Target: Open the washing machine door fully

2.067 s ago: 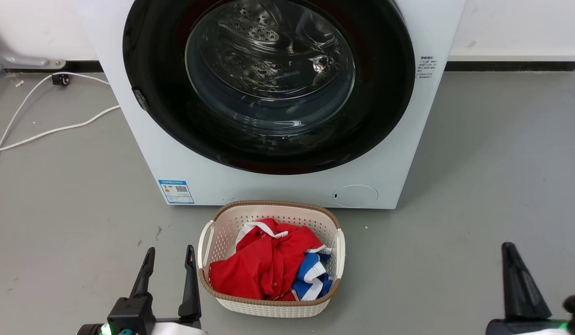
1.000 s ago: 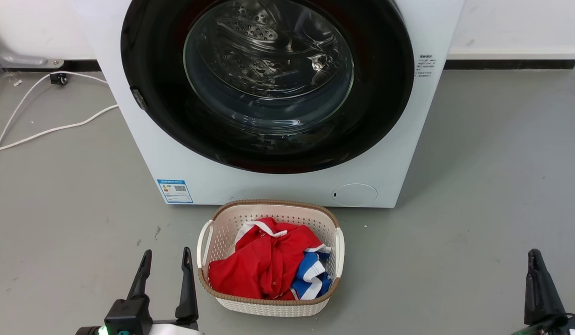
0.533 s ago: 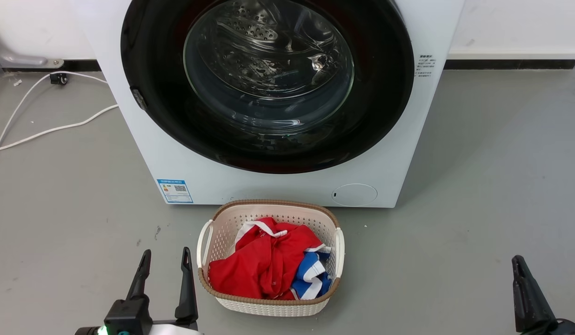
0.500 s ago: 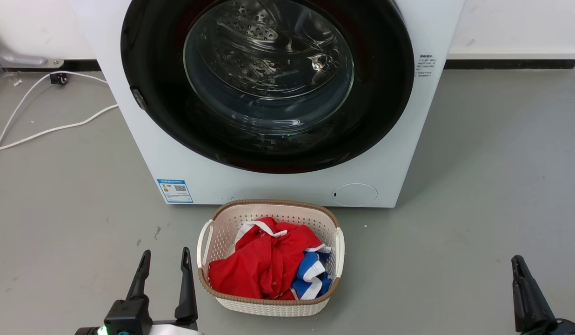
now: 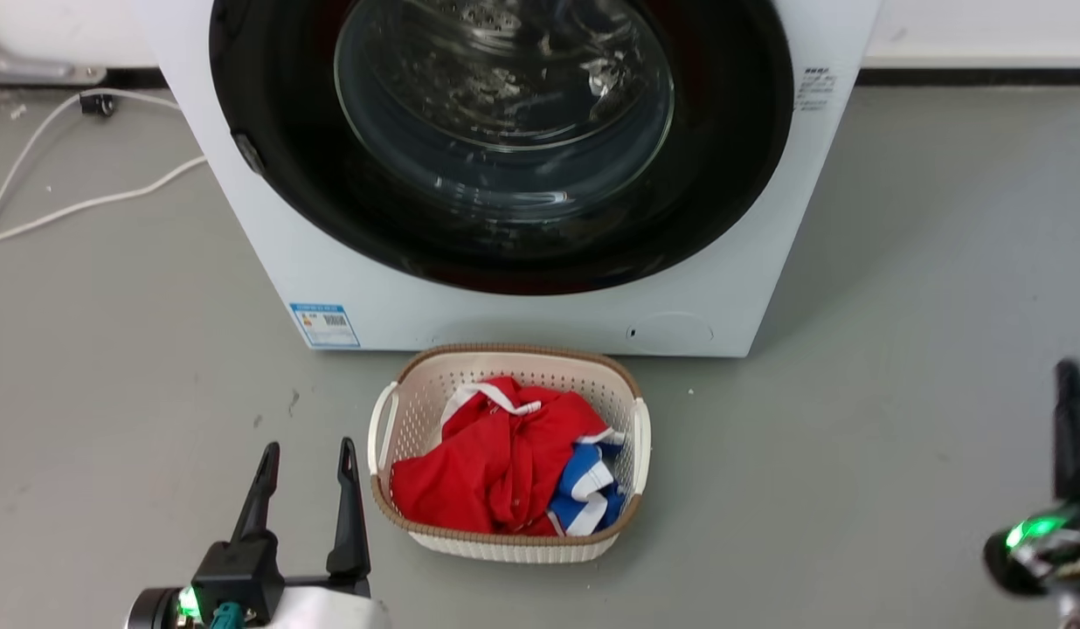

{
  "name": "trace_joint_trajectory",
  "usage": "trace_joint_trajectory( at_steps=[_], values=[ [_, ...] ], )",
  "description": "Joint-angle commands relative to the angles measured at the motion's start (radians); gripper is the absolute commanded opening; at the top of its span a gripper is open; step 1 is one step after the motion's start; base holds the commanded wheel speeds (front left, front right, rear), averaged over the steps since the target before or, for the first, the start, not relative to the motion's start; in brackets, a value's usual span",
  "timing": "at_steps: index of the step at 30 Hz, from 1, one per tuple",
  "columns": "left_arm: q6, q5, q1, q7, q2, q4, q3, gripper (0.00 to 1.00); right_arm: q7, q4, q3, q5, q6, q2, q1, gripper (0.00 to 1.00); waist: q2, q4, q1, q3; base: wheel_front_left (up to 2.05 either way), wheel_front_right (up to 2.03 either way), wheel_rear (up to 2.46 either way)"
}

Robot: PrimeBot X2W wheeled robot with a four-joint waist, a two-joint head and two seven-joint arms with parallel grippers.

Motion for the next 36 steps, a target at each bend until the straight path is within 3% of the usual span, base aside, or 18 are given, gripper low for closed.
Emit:
trace_joint_trajectory(
  at_steps=[1,9,15,25,36],
  values=[
    [-0.001,0.007,-0.016,-0.003,0.000,-0.005,0.000,1.00,0.008,0.005,-0.008,-0.007,0.000,-0.010,-0.028,0.00,0.0000,0.007,0.0000,0.025,0.00,0.00,0.00],
    [-0.001,0.019,-0.084,-0.003,0.000,-0.030,-0.001,1.00,0.086,0.087,-0.097,-0.040,0.000,-0.098,-0.299,0.00,0.0000,0.041,0.0000,0.156,0.00,0.00,0.00],
    [0.004,0.011,-0.150,-0.003,0.000,-0.051,-0.008,1.00,0.146,0.151,-0.094,-0.070,0.000,-0.176,-0.515,0.00,0.0000,0.064,0.0000,0.271,0.00,0.00,0.00],
    [0.022,-0.010,-0.237,-0.003,0.000,-0.075,-0.035,1.00,0.226,0.265,0.005,-0.156,0.000,-0.290,-0.830,0.00,0.0000,0.113,0.0000,0.429,0.00,0.00,0.00],
    [0.044,-0.041,-0.284,-0.003,0.000,-0.082,-0.072,1.00,0.306,0.407,0.140,-0.271,0.000,-0.375,-1.074,0.00,0.0000,0.153,0.0000,0.514,0.00,0.00,0.00]
  ],
)
